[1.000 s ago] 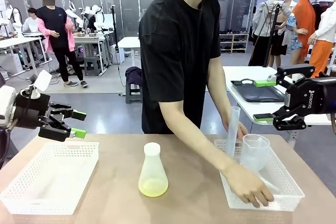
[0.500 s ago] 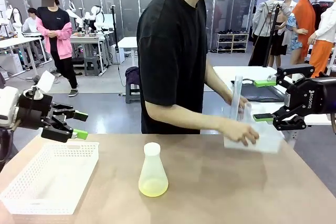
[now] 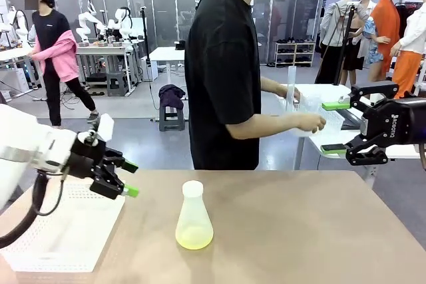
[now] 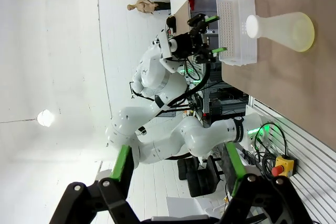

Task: Prepare the solutions needed for the experiment.
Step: When the human places the Big flask in the center of the table, pick up the Big flask and place it in the left Organizing basket.

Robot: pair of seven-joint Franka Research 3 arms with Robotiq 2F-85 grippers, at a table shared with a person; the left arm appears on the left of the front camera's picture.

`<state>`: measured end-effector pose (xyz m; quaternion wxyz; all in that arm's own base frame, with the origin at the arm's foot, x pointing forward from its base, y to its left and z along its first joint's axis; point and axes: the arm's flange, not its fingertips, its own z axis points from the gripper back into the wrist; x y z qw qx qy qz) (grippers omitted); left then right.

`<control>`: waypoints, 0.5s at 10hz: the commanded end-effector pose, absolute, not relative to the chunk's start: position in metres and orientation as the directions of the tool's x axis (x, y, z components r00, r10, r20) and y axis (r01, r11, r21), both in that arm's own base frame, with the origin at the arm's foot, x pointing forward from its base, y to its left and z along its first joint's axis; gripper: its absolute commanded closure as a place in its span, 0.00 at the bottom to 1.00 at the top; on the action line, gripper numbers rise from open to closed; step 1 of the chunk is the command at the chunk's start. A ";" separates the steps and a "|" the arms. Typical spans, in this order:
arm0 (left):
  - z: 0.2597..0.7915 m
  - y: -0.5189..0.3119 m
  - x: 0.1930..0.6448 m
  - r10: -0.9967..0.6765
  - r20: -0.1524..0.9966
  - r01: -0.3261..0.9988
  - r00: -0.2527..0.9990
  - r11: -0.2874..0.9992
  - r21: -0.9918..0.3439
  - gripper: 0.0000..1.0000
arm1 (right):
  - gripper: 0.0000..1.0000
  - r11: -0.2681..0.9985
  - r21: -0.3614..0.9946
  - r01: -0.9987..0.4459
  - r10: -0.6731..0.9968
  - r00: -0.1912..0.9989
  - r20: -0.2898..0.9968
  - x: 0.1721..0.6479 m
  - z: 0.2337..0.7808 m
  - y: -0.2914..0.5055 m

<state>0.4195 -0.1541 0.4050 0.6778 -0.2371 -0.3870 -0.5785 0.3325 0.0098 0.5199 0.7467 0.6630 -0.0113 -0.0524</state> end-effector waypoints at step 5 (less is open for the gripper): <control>0.368 -0.189 0.445 -0.556 0.829 0.996 -0.068 0.017 0.093 0.00 | 0.15 0.107 0.992 0.064 -0.094 0.994 -0.054 0.333 0.521 0.010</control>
